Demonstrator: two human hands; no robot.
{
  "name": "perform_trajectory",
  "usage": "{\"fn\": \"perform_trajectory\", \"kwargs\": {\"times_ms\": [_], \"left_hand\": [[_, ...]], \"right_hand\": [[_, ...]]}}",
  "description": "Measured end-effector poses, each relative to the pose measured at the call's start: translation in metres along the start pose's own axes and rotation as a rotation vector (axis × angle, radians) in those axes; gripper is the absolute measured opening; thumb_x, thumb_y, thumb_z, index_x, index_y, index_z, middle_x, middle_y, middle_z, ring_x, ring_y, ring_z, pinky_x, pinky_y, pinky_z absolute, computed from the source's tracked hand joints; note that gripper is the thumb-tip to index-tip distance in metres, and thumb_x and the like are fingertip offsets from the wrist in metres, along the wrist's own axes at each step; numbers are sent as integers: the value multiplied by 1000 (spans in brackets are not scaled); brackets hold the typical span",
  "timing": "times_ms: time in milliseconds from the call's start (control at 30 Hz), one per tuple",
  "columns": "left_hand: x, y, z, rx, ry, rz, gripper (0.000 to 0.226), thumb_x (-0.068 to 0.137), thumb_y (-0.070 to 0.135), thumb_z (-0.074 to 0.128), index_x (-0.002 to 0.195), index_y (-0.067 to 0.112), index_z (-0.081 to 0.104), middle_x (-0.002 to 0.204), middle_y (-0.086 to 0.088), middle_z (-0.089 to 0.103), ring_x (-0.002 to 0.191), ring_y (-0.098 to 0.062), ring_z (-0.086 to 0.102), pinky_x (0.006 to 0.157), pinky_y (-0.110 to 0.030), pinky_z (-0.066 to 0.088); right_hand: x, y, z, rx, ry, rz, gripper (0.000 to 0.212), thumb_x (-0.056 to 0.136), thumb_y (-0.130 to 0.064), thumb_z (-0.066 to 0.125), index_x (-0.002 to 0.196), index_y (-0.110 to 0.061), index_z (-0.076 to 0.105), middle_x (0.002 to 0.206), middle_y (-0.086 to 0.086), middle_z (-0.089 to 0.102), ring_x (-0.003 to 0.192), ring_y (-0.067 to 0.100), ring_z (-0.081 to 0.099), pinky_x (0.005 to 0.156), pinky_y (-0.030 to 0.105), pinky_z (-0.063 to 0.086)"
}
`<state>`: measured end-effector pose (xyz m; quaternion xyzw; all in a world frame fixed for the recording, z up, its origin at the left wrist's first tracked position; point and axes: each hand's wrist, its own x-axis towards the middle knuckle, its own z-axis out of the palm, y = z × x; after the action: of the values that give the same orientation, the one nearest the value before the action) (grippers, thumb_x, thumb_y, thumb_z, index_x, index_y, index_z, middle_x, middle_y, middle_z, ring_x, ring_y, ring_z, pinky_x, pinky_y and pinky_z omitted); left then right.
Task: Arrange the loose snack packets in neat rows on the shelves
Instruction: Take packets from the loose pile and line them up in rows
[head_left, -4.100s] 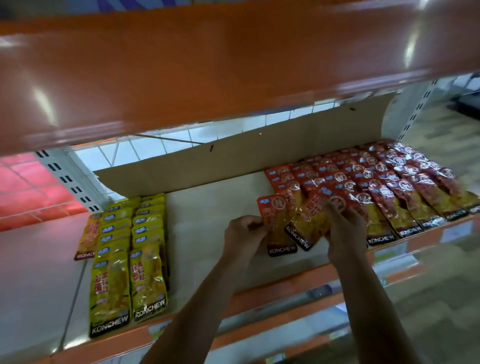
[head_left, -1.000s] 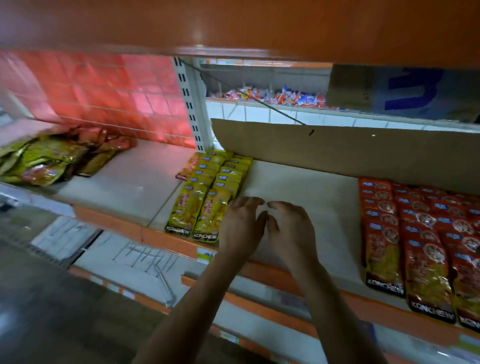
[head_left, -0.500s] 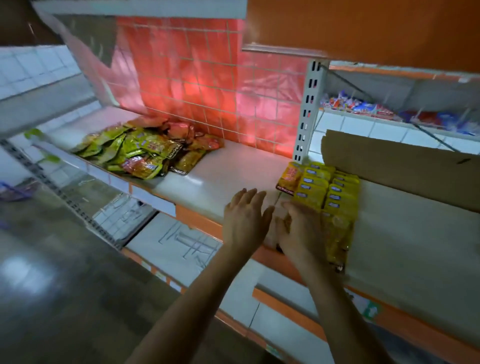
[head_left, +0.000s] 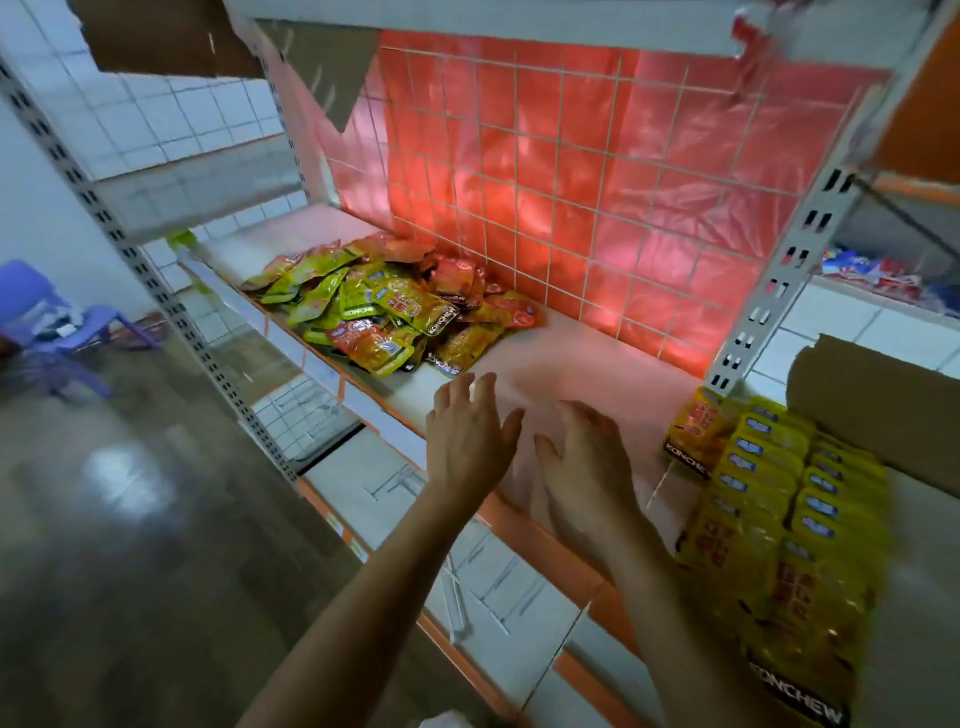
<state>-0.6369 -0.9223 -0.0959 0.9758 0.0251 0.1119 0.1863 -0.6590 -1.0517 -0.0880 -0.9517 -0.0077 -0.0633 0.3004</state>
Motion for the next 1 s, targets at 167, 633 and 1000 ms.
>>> {"fn": "perform_trajectory", "kwargs": {"times_ms": [167,633,1000], "left_hand": [[53,-39,-12,3,41,-19,48,95,41,51,134,12,47,135,-10,48,123,-30,42,94,-38,41],[197,-157,-39,-81,29,-51,34,91,9,53,124,0,53,106,-22,63,98,-38,59,82,-45,47],[231,-166,-36,-179,-2,-64,37,89,-2,48,125,3,52,105,-17,67,89,-31,65,67,-33,43]], "right_hand": [[53,-34,25,-7,14,-45,42,93,-23,57,133,-13,50,137,6,52,127,24,43,104,30,34],[184,-143,119,12,82,-20,59,83,-27,71,134,-12,48,130,9,54,123,26,45,101,31,33],[201,-150,140,-205,32,83,60,79,-42,69,130,-19,46,128,3,53,119,24,45,102,35,38]]}}
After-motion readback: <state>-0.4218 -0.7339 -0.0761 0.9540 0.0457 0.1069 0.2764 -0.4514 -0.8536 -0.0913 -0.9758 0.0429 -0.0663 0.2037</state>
